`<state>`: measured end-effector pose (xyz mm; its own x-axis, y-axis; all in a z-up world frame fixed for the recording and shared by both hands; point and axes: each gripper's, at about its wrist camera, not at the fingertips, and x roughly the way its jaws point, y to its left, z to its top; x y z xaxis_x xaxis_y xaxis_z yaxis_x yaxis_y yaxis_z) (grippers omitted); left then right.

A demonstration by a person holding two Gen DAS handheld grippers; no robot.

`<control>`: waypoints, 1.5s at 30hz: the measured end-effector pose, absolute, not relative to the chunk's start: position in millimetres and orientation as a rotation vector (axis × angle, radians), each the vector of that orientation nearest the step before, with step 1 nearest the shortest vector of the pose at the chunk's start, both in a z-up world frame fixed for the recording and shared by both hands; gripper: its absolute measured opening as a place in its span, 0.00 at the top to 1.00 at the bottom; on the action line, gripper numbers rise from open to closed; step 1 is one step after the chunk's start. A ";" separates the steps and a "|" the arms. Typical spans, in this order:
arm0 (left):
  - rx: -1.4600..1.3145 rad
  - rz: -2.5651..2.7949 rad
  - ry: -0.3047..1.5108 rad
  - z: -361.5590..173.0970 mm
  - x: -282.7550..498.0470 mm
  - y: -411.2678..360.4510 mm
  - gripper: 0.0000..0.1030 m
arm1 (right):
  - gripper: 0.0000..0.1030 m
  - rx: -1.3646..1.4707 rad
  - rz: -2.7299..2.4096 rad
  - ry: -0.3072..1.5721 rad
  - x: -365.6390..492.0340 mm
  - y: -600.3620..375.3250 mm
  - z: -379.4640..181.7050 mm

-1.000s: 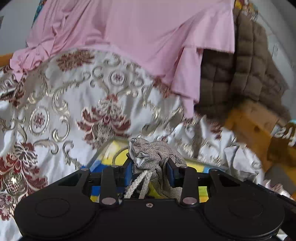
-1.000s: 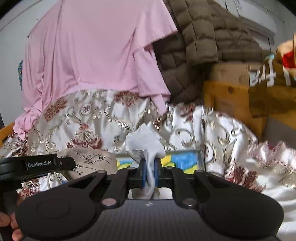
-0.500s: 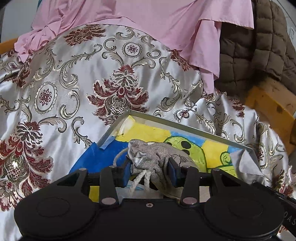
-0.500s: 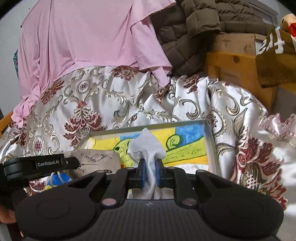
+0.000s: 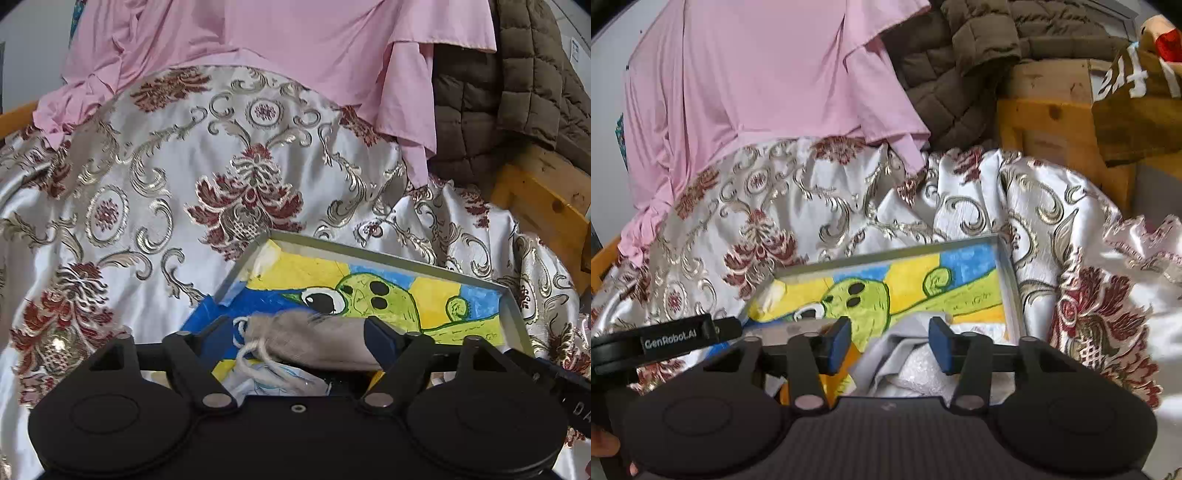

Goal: Organize soft objects
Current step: 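Lower both items into the tray and open both tools, then lift both open tools away from the tray back over the pile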

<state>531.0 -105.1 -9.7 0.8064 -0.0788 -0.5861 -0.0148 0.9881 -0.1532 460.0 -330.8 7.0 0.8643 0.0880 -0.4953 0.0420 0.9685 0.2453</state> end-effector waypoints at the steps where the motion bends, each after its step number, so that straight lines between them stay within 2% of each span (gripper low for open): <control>1: -0.152 -0.036 0.628 -5.7 527.5 -104.3 0.21 | 0.43 0.258 0.025 0.521 457.6 -331.1 10.4; 3: -0.148 -0.039 0.617 2.4 519.6 -103.2 0.19 | 0.35 0.268 0.029 0.496 449.3 -331.4 19.2; 9: -0.140 -0.055 0.538 38.7 482.6 -95.8 0.09 | 0.20 0.276 0.039 0.400 412.3 -328.7 54.8; 18: -0.169 -0.078 0.416 93.3 402.0 -73.7 0.01 | 0.05 0.183 0.038 0.267 330.5 -309.3 104.7; 31: -0.178 -0.114 0.332 115.5 280.9 -52.2 0.01 | 0.01 0.111 0.039 0.236 217.4 -278.9 112.4; 45: -0.130 -0.134 0.305 83.7 185.8 -35.5 0.01 | 0.01 0.055 0.045 0.269 138.7 -255.8 85.4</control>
